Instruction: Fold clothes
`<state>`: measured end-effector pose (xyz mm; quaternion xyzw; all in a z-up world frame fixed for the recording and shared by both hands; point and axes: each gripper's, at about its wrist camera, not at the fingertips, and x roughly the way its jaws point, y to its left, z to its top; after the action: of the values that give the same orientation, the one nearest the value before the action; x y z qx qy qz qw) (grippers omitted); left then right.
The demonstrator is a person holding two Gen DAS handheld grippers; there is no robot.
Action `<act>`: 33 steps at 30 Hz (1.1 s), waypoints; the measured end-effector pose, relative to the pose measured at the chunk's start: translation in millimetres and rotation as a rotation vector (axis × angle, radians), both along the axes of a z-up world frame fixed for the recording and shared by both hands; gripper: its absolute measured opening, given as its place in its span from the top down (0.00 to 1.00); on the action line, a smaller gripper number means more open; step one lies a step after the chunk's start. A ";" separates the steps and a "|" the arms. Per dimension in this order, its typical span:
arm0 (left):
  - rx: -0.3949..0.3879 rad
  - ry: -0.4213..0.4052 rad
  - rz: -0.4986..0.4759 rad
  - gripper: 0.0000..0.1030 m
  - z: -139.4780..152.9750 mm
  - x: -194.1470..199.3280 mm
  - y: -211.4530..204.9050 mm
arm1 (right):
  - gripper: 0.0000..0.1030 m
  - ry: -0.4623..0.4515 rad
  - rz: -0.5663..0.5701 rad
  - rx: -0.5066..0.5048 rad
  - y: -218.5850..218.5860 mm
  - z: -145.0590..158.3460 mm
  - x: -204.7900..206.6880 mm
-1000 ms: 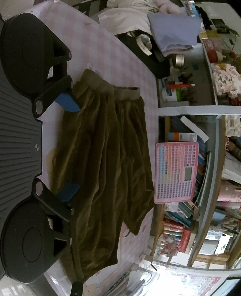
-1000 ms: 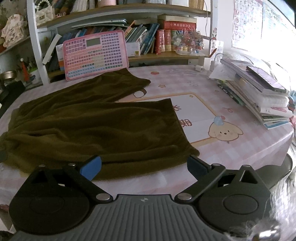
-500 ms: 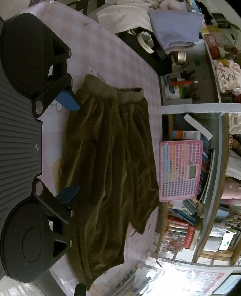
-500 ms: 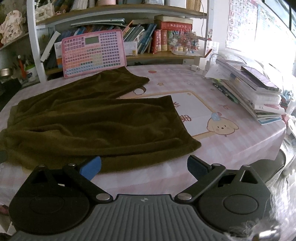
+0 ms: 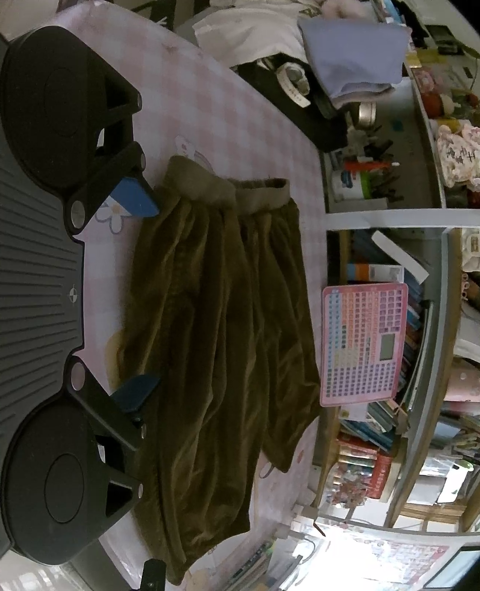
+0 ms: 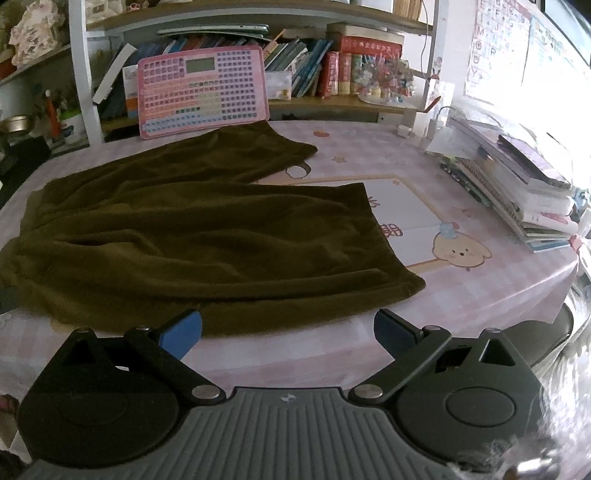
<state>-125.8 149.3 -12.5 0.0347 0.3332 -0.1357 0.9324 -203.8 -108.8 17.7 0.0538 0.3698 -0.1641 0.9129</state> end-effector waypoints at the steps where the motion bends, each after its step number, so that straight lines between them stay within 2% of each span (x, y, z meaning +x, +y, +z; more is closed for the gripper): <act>1: 0.002 0.001 -0.001 0.08 -0.5 1.5 -0.7 | 0.03 0.002 -0.002 0.002 -0.7 -0.7 1.8; 10: 0.013 0.004 -0.002 0.08 -4.4 23.4 -20.3 | 0.02 0.008 -0.006 0.017 -16.7 -6.5 22.1; 17: 0.010 0.011 0.019 0.08 -7.1 54.0 -49.3 | 0.02 -0.016 -0.017 0.041 -55.2 -8.7 50.4; 26: 0.009 0.061 0.129 0.08 -4.3 92.7 -86.6 | 0.02 0.005 0.051 0.090 -132.0 -9.0 110.7; 33: 0.030 0.100 0.242 0.08 -0.3 107.5 -94.6 | 0.02 0.027 0.180 0.121 -177.3 -13.3 171.5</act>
<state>-18.3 54.7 -12.8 0.0015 0.3831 -0.0190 0.9235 -32.3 -286.1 4.4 0.0733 0.3947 -0.0593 0.9140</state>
